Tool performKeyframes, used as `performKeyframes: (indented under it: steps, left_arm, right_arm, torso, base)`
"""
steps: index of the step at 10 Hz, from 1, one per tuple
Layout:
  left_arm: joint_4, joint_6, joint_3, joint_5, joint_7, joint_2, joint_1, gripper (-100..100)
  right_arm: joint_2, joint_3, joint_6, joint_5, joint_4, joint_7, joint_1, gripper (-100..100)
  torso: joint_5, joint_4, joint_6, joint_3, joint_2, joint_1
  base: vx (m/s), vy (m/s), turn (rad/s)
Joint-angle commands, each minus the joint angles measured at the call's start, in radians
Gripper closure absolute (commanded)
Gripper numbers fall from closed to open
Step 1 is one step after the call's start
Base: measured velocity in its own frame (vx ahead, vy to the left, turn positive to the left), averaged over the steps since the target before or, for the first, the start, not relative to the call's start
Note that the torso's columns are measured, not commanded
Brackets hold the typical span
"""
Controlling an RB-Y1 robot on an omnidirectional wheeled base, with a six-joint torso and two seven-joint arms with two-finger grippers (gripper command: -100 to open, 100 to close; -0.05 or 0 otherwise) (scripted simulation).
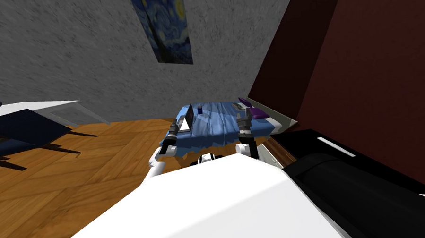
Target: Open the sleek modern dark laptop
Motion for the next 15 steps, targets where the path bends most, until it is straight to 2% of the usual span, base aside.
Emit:
performKeyframes:
  steps: [1,2,3,4,7,8,10,11,13,14,15]
  left_arm:
    - [0.082,0.005,-0.001,-0.005,-0.02,0.023,-0.058,-100]
    - [0.104,0.005,-0.001,-0.005,-0.02,0.023,-0.058,-100]
    - [0.127,0.005,-0.001,-0.008,-0.029,0.034,-0.085,-100]
    - [0.153,0.005,-0.001,-0.008,-0.029,0.034,-0.085,-100]
    - [0.243,0.005,-0.002,-0.013,-0.047,0.057,-0.139,-100]
    - [0.248,0.005,-0.002,-0.013,-0.047,0.057,-0.139,-100]
    - [0.319,0.005,-0.002,-0.017,-0.063,0.079,-0.189,-100]
    - [0.337,0.005,-0.002,-0.017,-0.063,0.079,-0.189,-100]
    - [0.404,0.005,-0.003,-0.021,-0.078,0.098,-0.235,-100]
    - [0.417,0.005,-0.003,-0.021,-0.078,0.098,-0.235,-100]
    - [0.453,0.006,-0.003,-0.023,-0.085,0.106,-0.255,-100]
  right_arm:
    - [0.0,0.0,0.0,0.0,0.0,0.0,0.0,0]
    - [0.0,0.0,0.0,0.0,0.0,0.0,0.0,0]
    - [0.0,0.0,0.0,0.0,0.0,0.0,0.0,0]
    - [0.0,0.0,0.0,0.0,0.0,0.0,0.0,0]
    - [0.0,0.0,0.0,0.0,0.0,0.0,0.0,0]
    - [0.0,0.0,0.0,0.0,0.0,0.0,0.0,0]
    - [0.0,0.0,0.0,0.0,0.0,0.0,0.0,0]
    - [0.0,0.0,0.0,0.0,0.0,0.0,0.0,0]
    - [0.0,0.0,0.0,0.0,0.0,0.0,0.0,0]
    - [0.0,0.0,0.0,0.0,0.0,0.0,0.0,0]
    - [0.0,0.0,0.0,0.0,0.0,0.0,0.0,0]
  torso:
    - [0.0,0.0,0.0,0.0,0.0,-0.001]
    - [-0.001,0.0,0.0,0.0,-0.001,-0.002]
    - [0.0,0.0,0.0,0.0,-0.001,-0.001]
    - [0.0,0.0,0.0,-0.001,-0.001,-0.001]
    - [0.0,0.0,0.0,0.0,0.0,-0.001]
    - [0.0,0.0,0.0,0.0,0.0,-0.001]
    - [0.0,0.0,0.0,0.0,-0.001,-0.002]
    - [-0.001,0.0,0.0,0.0,-0.001,-0.003]
    - [0.0,0.0,0.0,0.0,0.0,-0.001]
    - [0.0,0.0,0.0,0.0,0.0,-0.001]
    - [0.0,0.0,0.0,0.0,0.0,0.0]
  base:
    - [0.019,-0.073,-0.057]
    - [0.022,-0.057,-0.012]
    - [0.026,-0.059,-0.018]
    - [0.018,-0.046,-0.016]
    - [0.01,-0.046,-0.025]
    - [0.016,-0.037,-0.014]
    - [0.017,-0.06,-0.033]
    - [0.018,-0.054,-0.015]
    - [0.021,-0.057,-0.026]
    - [0.017,-0.042,-0.014]
    - [0.01,-0.039,-0.023]
